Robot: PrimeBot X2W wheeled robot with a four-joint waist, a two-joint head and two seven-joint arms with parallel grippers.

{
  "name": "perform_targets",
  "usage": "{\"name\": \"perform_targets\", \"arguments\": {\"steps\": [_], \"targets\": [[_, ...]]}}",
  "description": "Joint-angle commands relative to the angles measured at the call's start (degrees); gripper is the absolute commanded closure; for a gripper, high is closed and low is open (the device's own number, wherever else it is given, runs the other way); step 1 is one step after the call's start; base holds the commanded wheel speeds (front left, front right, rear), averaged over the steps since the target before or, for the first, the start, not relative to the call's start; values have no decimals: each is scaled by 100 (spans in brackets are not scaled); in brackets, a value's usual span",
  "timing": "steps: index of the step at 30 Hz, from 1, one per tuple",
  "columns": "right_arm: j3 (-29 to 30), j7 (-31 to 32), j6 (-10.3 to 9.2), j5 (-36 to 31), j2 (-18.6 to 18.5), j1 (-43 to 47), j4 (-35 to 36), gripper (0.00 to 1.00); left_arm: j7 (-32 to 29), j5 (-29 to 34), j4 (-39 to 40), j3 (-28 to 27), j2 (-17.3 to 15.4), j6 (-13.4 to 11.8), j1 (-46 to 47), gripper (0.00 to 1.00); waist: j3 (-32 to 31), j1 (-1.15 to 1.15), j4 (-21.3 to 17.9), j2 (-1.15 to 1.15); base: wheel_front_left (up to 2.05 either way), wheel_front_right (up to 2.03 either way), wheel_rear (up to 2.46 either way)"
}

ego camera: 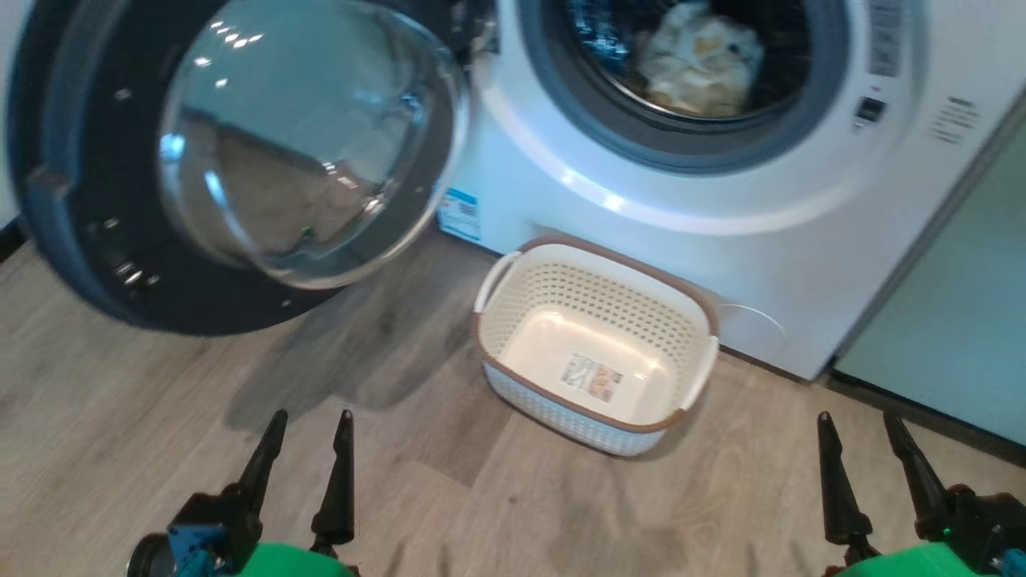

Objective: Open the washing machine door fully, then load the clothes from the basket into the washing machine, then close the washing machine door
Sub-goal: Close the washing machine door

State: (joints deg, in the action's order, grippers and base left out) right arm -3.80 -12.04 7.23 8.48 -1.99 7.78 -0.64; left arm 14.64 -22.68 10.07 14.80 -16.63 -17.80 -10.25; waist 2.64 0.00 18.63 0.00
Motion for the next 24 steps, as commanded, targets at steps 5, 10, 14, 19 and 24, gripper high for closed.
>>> {"name": "perform_targets", "arguments": {"steps": [5,10,14,19,24], "targets": [[-175,4,25,-5,-88,-238,178,0,34,70,188,-271,34,7,230,0,-32,0,460,0,0,0,0],[-200,4,25,-5,-88,-250,160,0,35,78,202,-291,55,25,204,0,-37,0,554,0,0,0,0],[-214,3,25,-11,-88,-268,156,0,35,87,223,-312,72,35,191,0,-27,0,550,0,0,0,0],[-239,-7,25,-14,-88,-286,148,0,35,49,260,-365,123,96,188,100,1,0,499,0,0,0,0],[-227,-14,25,-13,-88,-281,147,0,35,51,278,-409,169,191,166,100,22,0,461,0,0,0,0]]}}
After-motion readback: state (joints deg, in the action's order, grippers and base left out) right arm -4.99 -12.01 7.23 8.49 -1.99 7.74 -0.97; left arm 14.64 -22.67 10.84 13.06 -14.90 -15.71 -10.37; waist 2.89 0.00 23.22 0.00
